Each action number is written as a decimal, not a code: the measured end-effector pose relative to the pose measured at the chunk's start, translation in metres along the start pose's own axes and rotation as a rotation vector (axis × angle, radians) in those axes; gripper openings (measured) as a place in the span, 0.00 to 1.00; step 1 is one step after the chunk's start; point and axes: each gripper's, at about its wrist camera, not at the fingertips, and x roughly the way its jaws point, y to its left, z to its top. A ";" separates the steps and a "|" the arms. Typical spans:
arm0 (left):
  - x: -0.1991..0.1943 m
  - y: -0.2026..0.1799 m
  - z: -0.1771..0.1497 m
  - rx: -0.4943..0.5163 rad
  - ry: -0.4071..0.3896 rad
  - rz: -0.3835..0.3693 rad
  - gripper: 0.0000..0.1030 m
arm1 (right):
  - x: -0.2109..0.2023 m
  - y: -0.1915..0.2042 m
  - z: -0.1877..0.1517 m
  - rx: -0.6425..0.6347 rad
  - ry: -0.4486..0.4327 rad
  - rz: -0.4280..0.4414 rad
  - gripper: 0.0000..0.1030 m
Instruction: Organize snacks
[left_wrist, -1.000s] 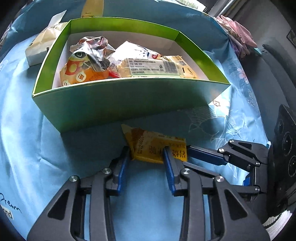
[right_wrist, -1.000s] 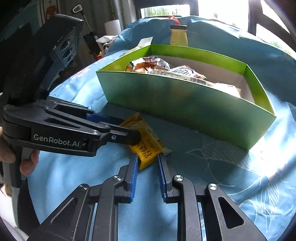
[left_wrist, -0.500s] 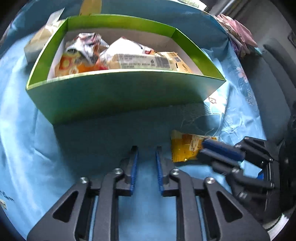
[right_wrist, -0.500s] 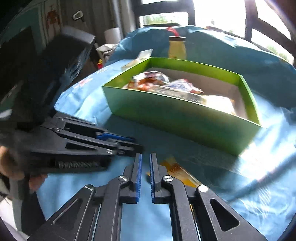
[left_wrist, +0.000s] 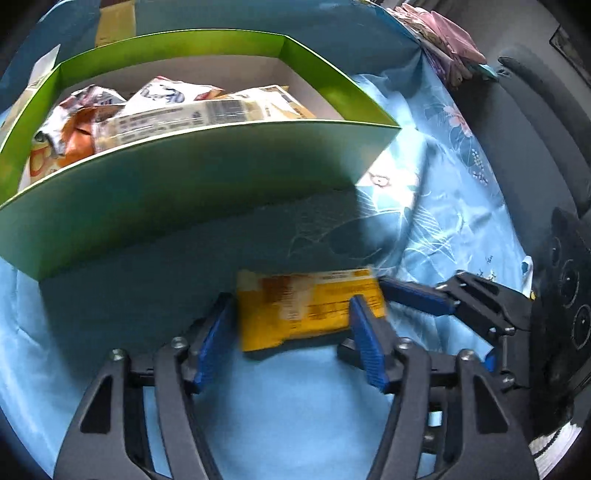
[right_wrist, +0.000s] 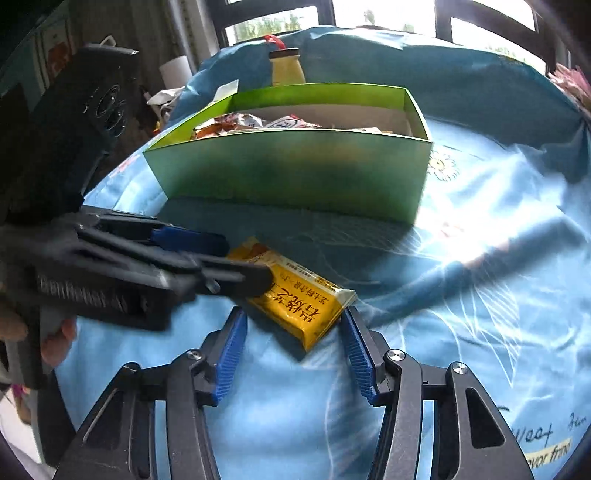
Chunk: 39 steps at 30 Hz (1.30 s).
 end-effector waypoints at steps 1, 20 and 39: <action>0.001 -0.003 -0.001 0.010 -0.001 0.009 0.50 | 0.002 0.002 0.001 -0.010 0.000 -0.005 0.45; -0.065 -0.017 0.021 0.043 -0.162 0.031 0.37 | -0.037 0.020 0.034 -0.068 -0.143 -0.032 0.39; -0.105 0.021 0.102 -0.016 -0.338 0.268 0.81 | -0.008 0.007 0.146 -0.083 -0.182 -0.085 0.39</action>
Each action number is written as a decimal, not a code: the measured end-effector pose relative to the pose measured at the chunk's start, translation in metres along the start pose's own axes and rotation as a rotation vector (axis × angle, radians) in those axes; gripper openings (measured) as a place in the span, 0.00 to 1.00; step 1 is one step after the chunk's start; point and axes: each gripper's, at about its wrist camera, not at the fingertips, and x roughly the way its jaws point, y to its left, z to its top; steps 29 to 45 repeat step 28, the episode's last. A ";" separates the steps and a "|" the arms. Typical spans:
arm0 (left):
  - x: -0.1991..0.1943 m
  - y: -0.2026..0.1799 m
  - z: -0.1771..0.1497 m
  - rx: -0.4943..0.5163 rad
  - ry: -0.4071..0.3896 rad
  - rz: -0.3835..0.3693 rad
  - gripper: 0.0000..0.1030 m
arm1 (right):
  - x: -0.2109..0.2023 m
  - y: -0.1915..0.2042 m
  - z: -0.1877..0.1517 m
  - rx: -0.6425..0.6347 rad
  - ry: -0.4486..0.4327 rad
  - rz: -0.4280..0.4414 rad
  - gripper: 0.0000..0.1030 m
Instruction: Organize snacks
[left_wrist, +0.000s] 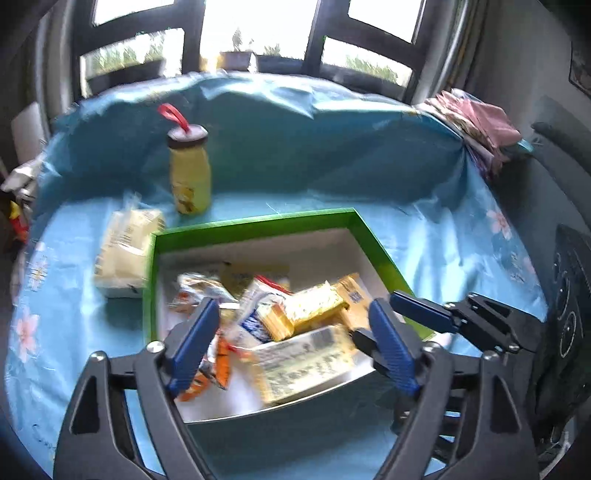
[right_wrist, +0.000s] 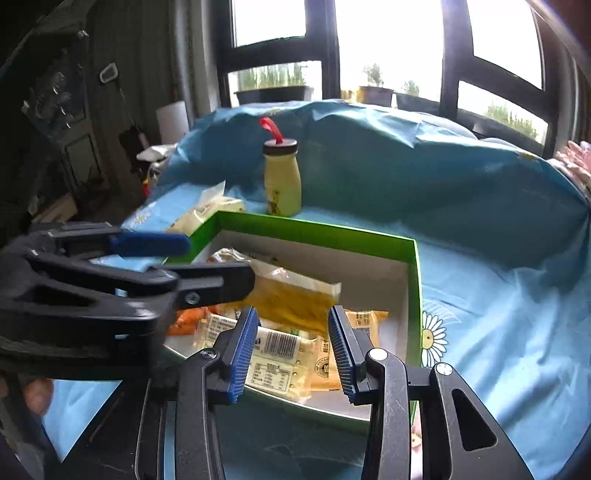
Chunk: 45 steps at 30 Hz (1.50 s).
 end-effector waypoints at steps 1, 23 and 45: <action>-0.005 0.000 0.000 0.003 -0.004 0.012 0.82 | -0.003 0.002 0.000 -0.009 0.005 -0.011 0.40; -0.096 0.003 0.004 -0.047 -0.080 0.114 0.99 | -0.073 0.024 0.023 -0.015 0.028 -0.107 0.66; -0.100 0.005 0.004 -0.064 -0.095 0.134 1.00 | -0.074 0.026 0.025 -0.014 0.029 -0.110 0.66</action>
